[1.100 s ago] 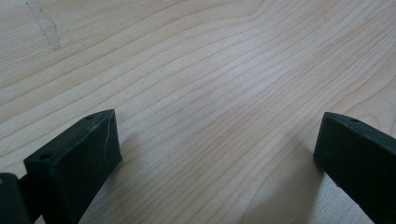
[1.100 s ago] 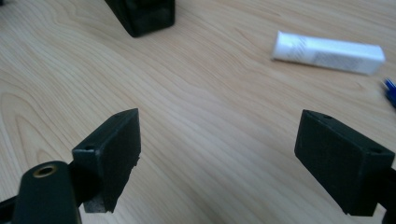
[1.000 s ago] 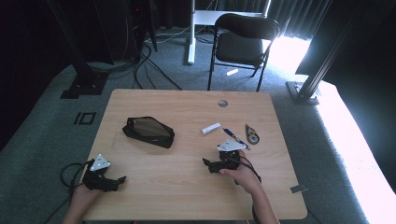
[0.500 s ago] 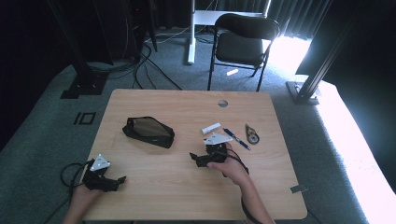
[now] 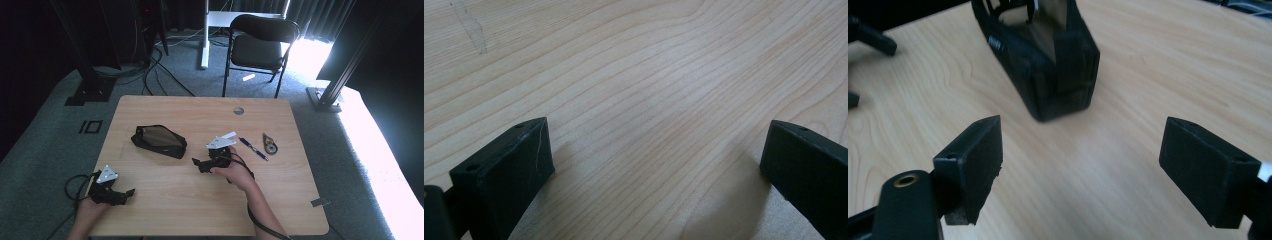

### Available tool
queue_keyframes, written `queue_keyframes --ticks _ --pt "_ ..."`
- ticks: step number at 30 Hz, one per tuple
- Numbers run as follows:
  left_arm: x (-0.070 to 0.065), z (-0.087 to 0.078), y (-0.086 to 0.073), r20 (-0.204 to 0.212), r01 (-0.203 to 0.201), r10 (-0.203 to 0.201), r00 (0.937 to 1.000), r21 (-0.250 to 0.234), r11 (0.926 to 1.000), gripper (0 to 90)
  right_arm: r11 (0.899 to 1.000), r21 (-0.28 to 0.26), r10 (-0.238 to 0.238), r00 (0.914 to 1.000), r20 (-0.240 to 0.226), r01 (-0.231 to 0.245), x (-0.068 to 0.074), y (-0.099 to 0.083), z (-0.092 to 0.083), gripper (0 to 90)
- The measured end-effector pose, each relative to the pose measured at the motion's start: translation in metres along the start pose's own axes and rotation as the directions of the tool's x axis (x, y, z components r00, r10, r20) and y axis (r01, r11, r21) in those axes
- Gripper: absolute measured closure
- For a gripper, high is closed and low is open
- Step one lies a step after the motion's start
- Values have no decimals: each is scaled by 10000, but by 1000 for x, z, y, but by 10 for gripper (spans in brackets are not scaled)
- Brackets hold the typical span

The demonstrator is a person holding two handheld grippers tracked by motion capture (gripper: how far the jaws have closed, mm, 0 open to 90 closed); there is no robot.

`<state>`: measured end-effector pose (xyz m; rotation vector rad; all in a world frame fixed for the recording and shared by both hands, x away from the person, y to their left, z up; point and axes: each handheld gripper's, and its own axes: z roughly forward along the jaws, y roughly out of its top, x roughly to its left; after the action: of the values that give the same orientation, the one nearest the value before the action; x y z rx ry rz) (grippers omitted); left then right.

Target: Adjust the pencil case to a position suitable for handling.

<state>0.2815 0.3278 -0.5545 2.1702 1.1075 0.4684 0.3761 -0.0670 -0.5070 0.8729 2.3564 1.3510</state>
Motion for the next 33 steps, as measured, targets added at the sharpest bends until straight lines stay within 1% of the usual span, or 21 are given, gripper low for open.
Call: queue_keyframes --ticks 4,9,11,13,15,20,22,23,25,26,28,30,33 --pt "0 0 0 -2 -1 1 10000 -3 10000 7 9999 10 -147 9998 120 147 -1 7 7 226" --pt "0 0 0 -1 0 0 10000 -1 10000 7 9998 -25 -216 9997 -60 216 0 15 16 235" --pt "0 0 0 -1 -3 3 10000 0 10000 7 9997 -46 -223 9996 -177 222 1 18 19 252" --pt "0 0 0 -1 2 -2 10000 -4 10000 7 9998 -100 -177 9995 -263 175 1 20 22 300" --pt "0 0 0 -2 1 -1 10000 -4 10000 7 9999 -24 -135 9992 -372 134 1 23 25 325" --pt "0 0 0 0 0 0 10000 0 10000 7 9996 96 -261 9992 -309 265 1 30 32 365" --pt "0 0 0 0 1 -1 10000 -1 10000 7 9995 173 -259 9991 -330 265 2 32 34 410" --pt "0 0 0 0 -1 1 10000 -1 10000 7 9994 215 -268 9990 -344 275 2 33 36 410" --pt "0 0 0 -1 0 0 10000 -1 10000 7 9990 225 -382 9992 -143 385 1 36 39 436" --pt "0 0 0 -2 1 -1 10000 -5 10000 7 9990 211 -386 9992 -98 388 1 37 41 476" --pt "0 0 0 0 -1 1 10000 -1 10000 7 9996 136 -249 9993 -290 253 -1 38 44 499" --pt "0 0 0 -2 1 -1 10000 -4 10000 7 9992 265 -277 9991 -319 285 -1 38 47 520" --pt "0 0 0 -1 1 -1 10000 -3 10000 7 9988 471 -80 9988 -482 102 -2 39 53 527"
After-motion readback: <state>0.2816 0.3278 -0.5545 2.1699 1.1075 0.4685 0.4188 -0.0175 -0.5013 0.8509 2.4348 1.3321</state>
